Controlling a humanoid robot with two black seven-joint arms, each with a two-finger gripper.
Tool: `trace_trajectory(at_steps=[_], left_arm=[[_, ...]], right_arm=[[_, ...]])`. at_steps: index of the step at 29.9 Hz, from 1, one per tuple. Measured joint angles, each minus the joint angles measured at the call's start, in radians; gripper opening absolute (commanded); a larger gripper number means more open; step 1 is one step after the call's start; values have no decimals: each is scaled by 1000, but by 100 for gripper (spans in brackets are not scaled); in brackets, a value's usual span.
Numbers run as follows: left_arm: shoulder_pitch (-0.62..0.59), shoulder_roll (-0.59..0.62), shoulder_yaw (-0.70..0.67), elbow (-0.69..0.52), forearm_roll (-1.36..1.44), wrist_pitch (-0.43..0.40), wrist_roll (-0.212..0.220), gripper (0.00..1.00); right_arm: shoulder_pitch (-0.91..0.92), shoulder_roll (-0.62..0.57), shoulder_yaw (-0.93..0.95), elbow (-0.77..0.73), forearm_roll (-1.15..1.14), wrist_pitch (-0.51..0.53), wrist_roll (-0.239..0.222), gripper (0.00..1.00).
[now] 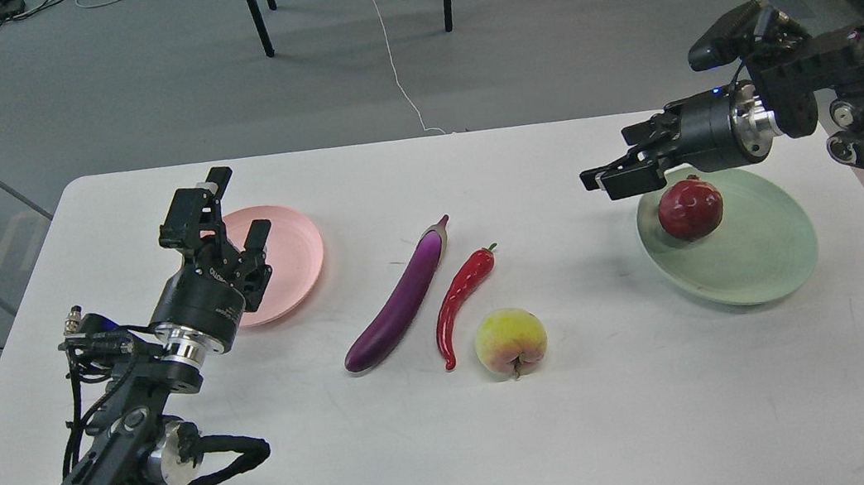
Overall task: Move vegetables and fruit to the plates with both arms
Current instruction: 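Move the right gripper down onto the peach and grasp it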
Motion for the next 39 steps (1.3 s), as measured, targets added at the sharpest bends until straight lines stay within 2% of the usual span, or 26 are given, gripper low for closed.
trace_trajectory(at_steps=[4, 15, 23, 39], left_arm=[[0, 1, 0, -1, 1, 1, 0, 98], [2, 3, 2, -2, 1, 1, 0, 98], [6, 2, -6, -2, 2, 1, 0, 98], [11, 5, -8, -2, 2, 1, 0, 98]], right_arm=[[38, 58, -18, 43, 9, 45, 0, 99], [60, 288, -152, 45, 4, 52, 0, 99], [61, 413, -228, -31, -15, 46, 0, 99], [40, 525, -275, -123, -30, 25, 0, 99]])
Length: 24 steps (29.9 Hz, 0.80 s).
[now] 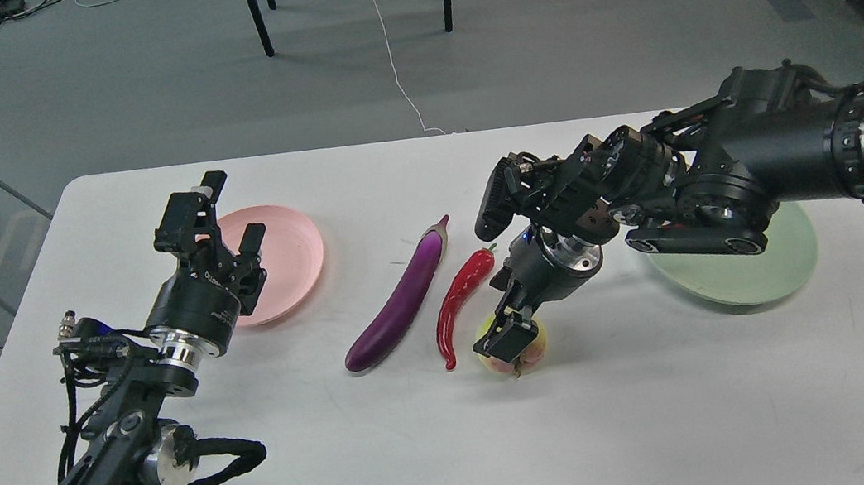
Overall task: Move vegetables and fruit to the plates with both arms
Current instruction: 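Move the right gripper down onto the peach and grasp it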
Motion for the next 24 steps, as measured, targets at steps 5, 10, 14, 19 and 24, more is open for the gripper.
trace_trajectory(at_steps=[5, 10, 14, 19, 24], left_arm=[[0, 0, 0, 0, 0, 0, 0, 98], [3, 0, 0, 0, 0, 0, 0, 98], [3, 0, 0, 0, 0, 0, 0, 98], [5, 0, -8, 0, 0, 0, 0, 98], [5, 0, -13, 0, 0, 0, 0, 98]], right_arm=[[-11, 7, -3, -1, 0, -3, 0, 99], [-21, 25, -19, -15, -1, -4, 0, 99], [-33, 40, -27, -28, 0, -10, 0, 99], [-54, 56, -30, -46, -1, -14, 0, 96], [-58, 62, -53, -50, 0, -14, 0, 83]])
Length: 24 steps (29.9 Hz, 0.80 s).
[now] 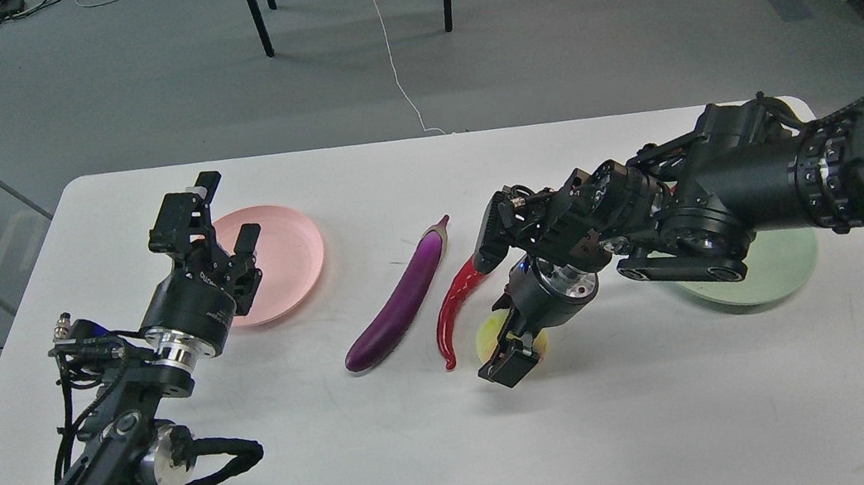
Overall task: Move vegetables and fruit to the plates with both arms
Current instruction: 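Move the right gripper down onto the peach and grasp it, then carry the peach onto the green plate beside the pomegranate and release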
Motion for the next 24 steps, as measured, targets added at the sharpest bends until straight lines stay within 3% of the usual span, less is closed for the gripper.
trace_trajectory(at_steps=[3, 4, 15, 24], left_arm=[[0, 0, -1, 0, 0, 0, 0, 98], [0, 0, -1, 0, 0, 0, 0, 98], [0, 0, -1, 0, 0, 0, 0, 98], [0, -3, 3, 0, 0, -2, 0, 98]], right_arm=[[0, -1, -5, 1, 0, 0, 0, 60], [1, -2, -6, 2, 0, 0, 0, 57], [77, -75, 27, 53, 13, -44, 0, 55], [131, -338, 96, 72, 8, -44, 0, 56]])
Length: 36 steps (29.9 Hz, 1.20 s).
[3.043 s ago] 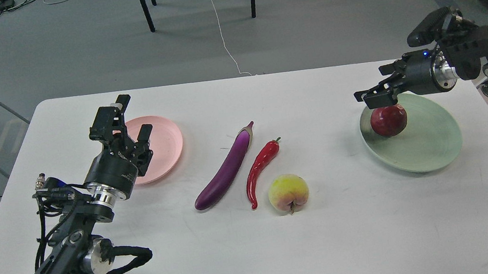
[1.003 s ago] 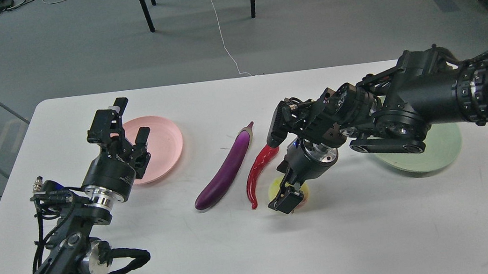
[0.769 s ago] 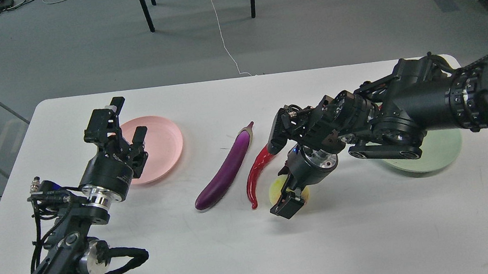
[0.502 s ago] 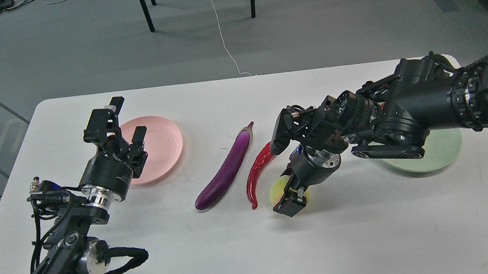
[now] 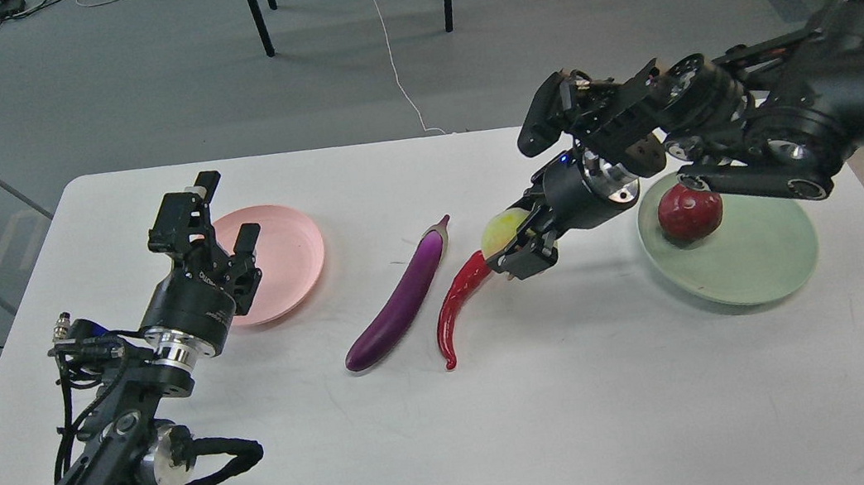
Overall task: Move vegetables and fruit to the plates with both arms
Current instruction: 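Carry the peach onto the green plate beside the pomegranate and release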
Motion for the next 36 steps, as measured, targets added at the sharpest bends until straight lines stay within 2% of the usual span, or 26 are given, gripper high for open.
trace_trajectory(at_steps=[9, 19, 30, 36], left_arm=[[0, 1, 7, 0, -1, 0, 0, 98], [-1, 3, 10, -1, 0, 0, 0, 98], [-1, 3, 10, -1, 0, 0, 2, 98], [-2, 3, 10, -1, 0, 0, 2, 98]], right_arm=[[-70, -250, -5, -4, -98, -83, 0, 56], [-167, -393, -4, 21, -176, -144, 0, 57], [-277, -400, 22, -24, -198, -179, 0, 63], [-300, -382, 33, -57, -197, -182, 0, 75]])
